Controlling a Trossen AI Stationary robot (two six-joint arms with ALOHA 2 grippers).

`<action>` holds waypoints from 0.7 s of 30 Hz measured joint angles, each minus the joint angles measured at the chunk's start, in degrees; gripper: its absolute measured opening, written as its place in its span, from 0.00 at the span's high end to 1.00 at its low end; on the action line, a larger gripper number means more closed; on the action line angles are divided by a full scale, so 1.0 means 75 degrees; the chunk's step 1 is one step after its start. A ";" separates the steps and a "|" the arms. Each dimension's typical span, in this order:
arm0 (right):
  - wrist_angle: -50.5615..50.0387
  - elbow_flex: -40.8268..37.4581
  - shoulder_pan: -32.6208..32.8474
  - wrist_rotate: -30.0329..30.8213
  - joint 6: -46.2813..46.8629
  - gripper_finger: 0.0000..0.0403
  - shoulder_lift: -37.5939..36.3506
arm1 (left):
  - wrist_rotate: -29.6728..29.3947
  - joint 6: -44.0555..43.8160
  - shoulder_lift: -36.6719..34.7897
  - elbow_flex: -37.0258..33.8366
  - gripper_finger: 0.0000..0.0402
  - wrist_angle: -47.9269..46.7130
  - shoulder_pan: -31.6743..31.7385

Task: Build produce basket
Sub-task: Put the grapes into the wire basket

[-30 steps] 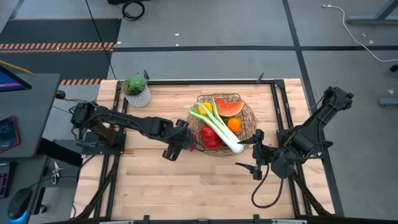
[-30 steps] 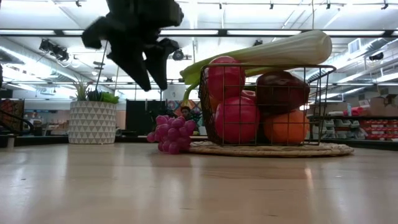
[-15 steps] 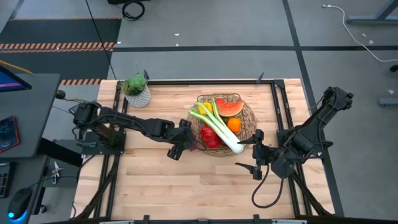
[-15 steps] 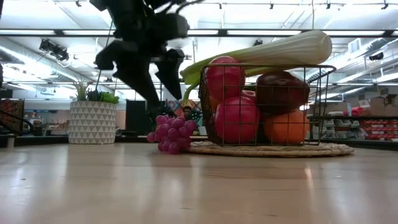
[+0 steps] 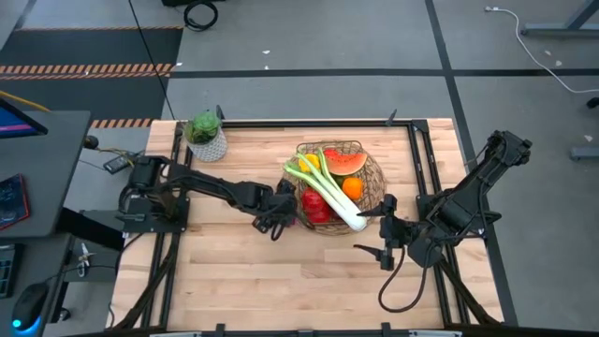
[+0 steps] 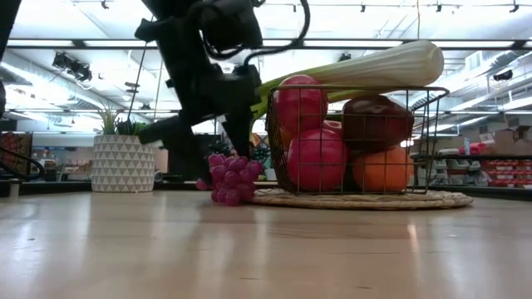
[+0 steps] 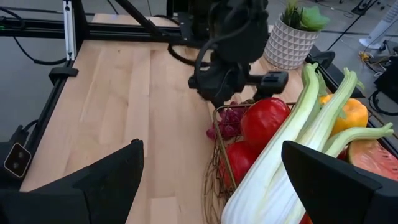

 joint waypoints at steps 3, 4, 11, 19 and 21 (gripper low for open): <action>0.0000 0.0002 0.0000 -0.0002 0.0000 0.05 0.0000 | -0.0007 0.0084 0.0190 0.0000 0.06 0.0001 -0.0002; -0.0003 0.0003 0.0000 -0.0009 -0.0003 0.05 0.0000 | -0.0003 0.0089 0.0266 0.0000 0.06 -0.0005 -0.0001; 0.0032 0.0003 0.0000 -0.0020 -0.0069 0.05 0.0000 | -0.0098 -0.0042 0.0515 0.0000 0.06 0.0106 -0.0082; 0.0059 0.0003 0.0000 -0.0020 -0.0087 0.05 0.0000 | -0.0603 -0.0191 0.0512 0.0000 0.12 0.0136 -0.0175; 0.0059 0.0003 0.0000 -0.0020 -0.0084 0.05 0.0000 | -0.0603 -0.0194 0.0512 0.0000 0.15 0.0136 -0.0175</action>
